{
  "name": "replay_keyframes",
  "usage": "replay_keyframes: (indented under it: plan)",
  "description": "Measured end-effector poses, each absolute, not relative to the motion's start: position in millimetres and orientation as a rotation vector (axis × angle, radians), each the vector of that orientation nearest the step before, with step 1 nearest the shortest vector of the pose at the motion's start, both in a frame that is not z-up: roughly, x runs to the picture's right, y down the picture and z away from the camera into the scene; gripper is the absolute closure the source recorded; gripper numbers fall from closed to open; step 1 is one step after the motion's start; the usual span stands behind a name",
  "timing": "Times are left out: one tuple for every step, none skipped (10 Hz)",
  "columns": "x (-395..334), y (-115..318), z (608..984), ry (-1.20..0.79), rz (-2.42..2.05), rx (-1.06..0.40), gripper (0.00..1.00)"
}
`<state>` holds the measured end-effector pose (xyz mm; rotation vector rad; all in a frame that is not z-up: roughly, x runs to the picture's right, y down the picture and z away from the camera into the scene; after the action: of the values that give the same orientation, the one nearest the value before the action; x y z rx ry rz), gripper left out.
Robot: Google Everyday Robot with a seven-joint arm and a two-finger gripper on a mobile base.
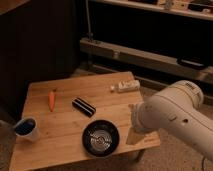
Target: Drag the ceramic bowl in a circle
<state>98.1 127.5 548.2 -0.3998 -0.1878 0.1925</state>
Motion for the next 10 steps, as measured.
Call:
replay_keyframes:
  plan:
    - [98,127,548,-0.188,0.192,-0.4,0.2]
    - [98,127,548,-0.187,0.191,-0.399,0.2]
    - [98,126,548,-0.187,0.182,-0.394,0.2]
    - [95,120,549,-0.231,0.129,-0.355,0.2]
    - [100,117,551,-0.273,0.066,-0.319,0.2]
    - [104,113,554,-0.366,-0.049,-0.271,0.2]
    - [108,111,555,-0.48,-0.166,-0.232,0.2]
    - [112,109,556,-0.575,-0.266,-0.21,0.2]
    - [113,109,557,-0.653,-0.38,-0.204,0.2]
    - [113,107,558,-0.686,-0.478,-0.21,0.2]
